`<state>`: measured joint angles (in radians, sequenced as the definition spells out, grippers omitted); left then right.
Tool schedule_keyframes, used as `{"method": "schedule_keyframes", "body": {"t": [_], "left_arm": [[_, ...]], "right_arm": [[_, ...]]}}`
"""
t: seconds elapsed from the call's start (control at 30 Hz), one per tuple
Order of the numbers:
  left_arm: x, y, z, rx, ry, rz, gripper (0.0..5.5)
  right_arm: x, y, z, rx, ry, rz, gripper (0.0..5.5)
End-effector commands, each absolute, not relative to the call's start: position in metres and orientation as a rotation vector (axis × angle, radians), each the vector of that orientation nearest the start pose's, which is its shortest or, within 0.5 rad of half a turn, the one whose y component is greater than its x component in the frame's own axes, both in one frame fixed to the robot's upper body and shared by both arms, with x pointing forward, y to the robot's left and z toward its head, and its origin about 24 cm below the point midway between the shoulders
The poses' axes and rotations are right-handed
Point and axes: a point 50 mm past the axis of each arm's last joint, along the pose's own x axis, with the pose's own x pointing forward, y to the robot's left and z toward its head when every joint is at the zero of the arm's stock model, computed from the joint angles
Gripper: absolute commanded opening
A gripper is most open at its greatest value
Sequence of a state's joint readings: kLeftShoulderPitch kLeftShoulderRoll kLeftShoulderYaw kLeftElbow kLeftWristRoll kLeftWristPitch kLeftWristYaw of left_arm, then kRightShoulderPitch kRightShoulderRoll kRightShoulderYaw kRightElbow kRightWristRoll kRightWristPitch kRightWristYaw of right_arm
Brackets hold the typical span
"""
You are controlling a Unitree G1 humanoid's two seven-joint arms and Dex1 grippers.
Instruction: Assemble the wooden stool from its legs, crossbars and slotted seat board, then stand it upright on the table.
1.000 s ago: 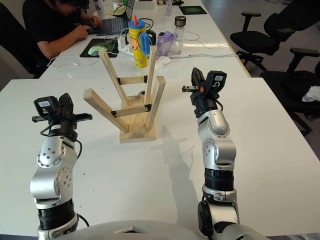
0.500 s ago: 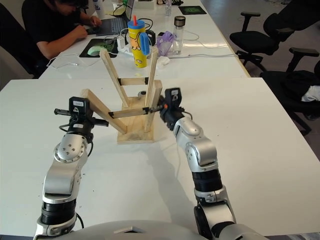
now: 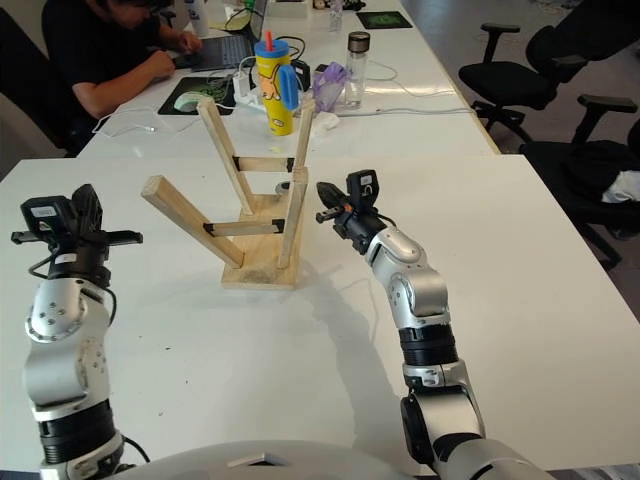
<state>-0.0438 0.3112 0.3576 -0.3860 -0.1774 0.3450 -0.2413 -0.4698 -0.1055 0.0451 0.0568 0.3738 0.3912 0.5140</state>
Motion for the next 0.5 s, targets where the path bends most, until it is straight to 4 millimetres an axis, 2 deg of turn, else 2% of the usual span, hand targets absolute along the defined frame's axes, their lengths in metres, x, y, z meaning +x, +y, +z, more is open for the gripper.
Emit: {"method": "schedule_keyframes", "body": {"t": [0.03,0.1,0.2,0.27,0.33,0.5], "left_arm": [[0.25,0.242,0.125,0.3,0.018,-0.371,0.01],[0.24,0.227,0.106,0.327,0.142,-0.561,0.01],[0.22,0.219,0.071,0.526,0.409,-0.862,0.01],[0.213,0.225,0.058,0.544,0.542,-0.911,0.01],[0.212,0.23,0.05,0.608,0.604,-0.926,0.01],[0.212,0.234,0.044,0.698,0.649,-0.934,0.01]], "right_arm": [[0.314,-0.082,0.144,0.185,-0.123,0.958,0.0],[0.312,-0.078,0.143,0.183,-0.126,0.997,0.0],[0.302,-0.072,0.14,0.201,-0.117,1.076,0.0],[0.295,-0.063,0.14,0.22,-0.114,1.147,0.0],[0.289,-0.052,0.138,0.211,-0.104,1.204,0.0],[0.282,-0.041,0.128,0.202,-0.056,1.247,0.0]]}}
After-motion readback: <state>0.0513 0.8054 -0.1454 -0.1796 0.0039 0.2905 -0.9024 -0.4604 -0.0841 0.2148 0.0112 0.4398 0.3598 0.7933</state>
